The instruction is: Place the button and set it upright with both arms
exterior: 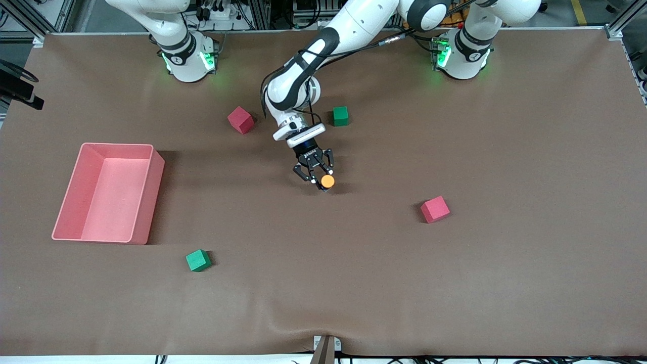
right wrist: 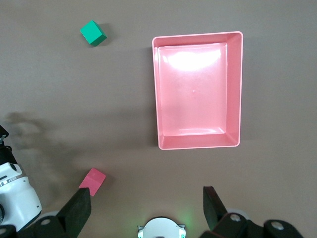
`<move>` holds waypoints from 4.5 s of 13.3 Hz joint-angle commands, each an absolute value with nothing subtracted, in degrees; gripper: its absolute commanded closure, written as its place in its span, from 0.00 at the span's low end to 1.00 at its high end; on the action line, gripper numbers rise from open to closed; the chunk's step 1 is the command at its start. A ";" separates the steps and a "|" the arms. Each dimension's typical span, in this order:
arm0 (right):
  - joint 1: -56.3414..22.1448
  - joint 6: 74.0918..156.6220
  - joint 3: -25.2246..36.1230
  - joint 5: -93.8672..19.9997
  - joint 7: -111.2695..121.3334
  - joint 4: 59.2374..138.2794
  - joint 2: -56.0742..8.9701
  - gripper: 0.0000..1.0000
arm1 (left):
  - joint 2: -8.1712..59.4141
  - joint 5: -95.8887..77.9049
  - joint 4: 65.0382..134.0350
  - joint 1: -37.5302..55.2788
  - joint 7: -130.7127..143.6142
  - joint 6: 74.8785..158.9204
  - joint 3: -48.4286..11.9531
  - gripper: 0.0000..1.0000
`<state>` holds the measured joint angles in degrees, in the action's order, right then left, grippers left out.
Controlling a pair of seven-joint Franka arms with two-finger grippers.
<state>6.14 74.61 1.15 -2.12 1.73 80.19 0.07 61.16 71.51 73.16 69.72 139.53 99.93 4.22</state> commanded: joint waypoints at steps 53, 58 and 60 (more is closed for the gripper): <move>6.50 75.41 0.62 -1.23 1.85 80.33 -0.53 0.00 | 58.02 68.04 71.98 74.01 131.94 94.48 -3.78 0.00; 6.50 75.41 0.62 -1.23 1.93 80.33 -0.53 0.00 | 49.77 60.66 71.98 71.55 120.70 94.92 -3.78 0.00; 6.42 75.41 0.62 -1.23 1.93 80.33 -0.53 0.00 | 46.86 58.54 71.98 69.18 115.34 95.27 -3.87 0.00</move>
<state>6.13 75.34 1.06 -1.68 1.73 80.48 -0.54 50.69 61.00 70.64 71.92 119.88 95.25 -2.98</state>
